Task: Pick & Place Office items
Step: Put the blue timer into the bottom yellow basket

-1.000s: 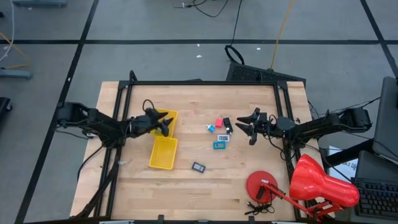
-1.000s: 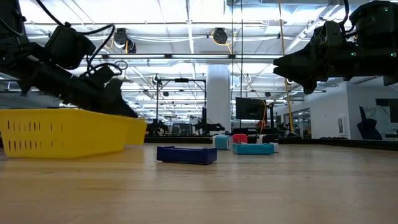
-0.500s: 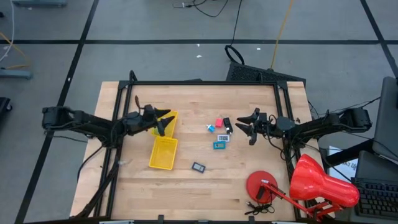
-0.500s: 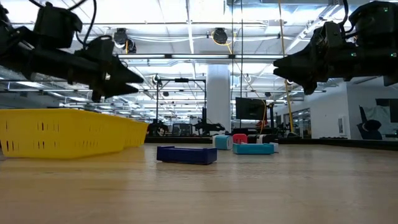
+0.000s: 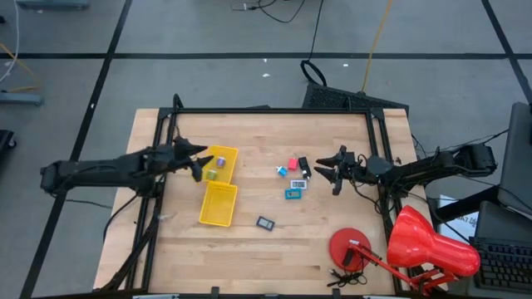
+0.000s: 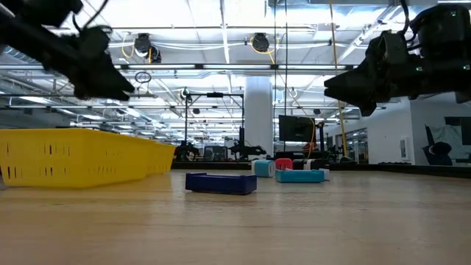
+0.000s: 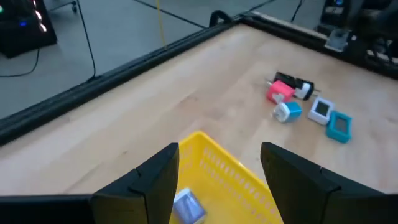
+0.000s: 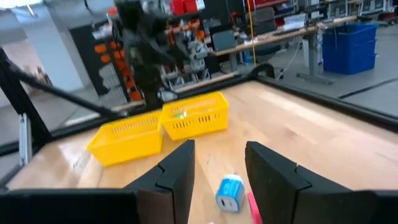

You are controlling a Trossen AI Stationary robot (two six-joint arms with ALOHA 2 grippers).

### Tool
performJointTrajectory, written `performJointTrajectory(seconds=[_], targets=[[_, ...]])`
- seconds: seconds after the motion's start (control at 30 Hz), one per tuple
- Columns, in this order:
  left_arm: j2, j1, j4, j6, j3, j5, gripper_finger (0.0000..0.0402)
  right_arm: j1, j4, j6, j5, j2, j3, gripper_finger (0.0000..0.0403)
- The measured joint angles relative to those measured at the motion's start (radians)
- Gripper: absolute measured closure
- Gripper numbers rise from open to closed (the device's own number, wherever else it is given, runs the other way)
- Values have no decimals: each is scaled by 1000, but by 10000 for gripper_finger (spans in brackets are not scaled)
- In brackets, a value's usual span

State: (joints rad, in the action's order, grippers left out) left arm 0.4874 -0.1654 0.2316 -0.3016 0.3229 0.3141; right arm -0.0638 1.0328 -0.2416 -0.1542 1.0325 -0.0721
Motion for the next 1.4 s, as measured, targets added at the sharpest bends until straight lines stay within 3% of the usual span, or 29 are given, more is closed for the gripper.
performJointTrajectory(seconds=[0.17, 0.3, 0.5, 0.67, 0.77, 0.93, 1.13, 1.4], targets=[[-172, 4, 91, -5, 38, 1, 172, 32, -39, 59, 0, 0, -4, 273], [-315, 19, 148, -1, 14, 9, 172, 69, -170, 36, -30, 3, -48, 267], [-468, 36, 191, -46, -20, 7, 172, 105, -583, -33, -177, 77, -227, 207], [-481, 44, 206, -33, -45, 3, 172, 106, -723, -95, -131, 215, -361, 160], [-482, 43, 199, -43, -69, 36, 172, 105, -734, -79, -105, 306, -413, 153], [-481, 43, 173, -93, -114, 57, 172, 131, -638, 59, 46, 442, -466, 159], [-481, 43, 182, -132, -147, 54, 172, 165, -580, 152, 53, 579, -551, 171], [-481, 43, 183, -152, -150, 54, 172, 248, -562, 150, 92, 685, -719, 166]])
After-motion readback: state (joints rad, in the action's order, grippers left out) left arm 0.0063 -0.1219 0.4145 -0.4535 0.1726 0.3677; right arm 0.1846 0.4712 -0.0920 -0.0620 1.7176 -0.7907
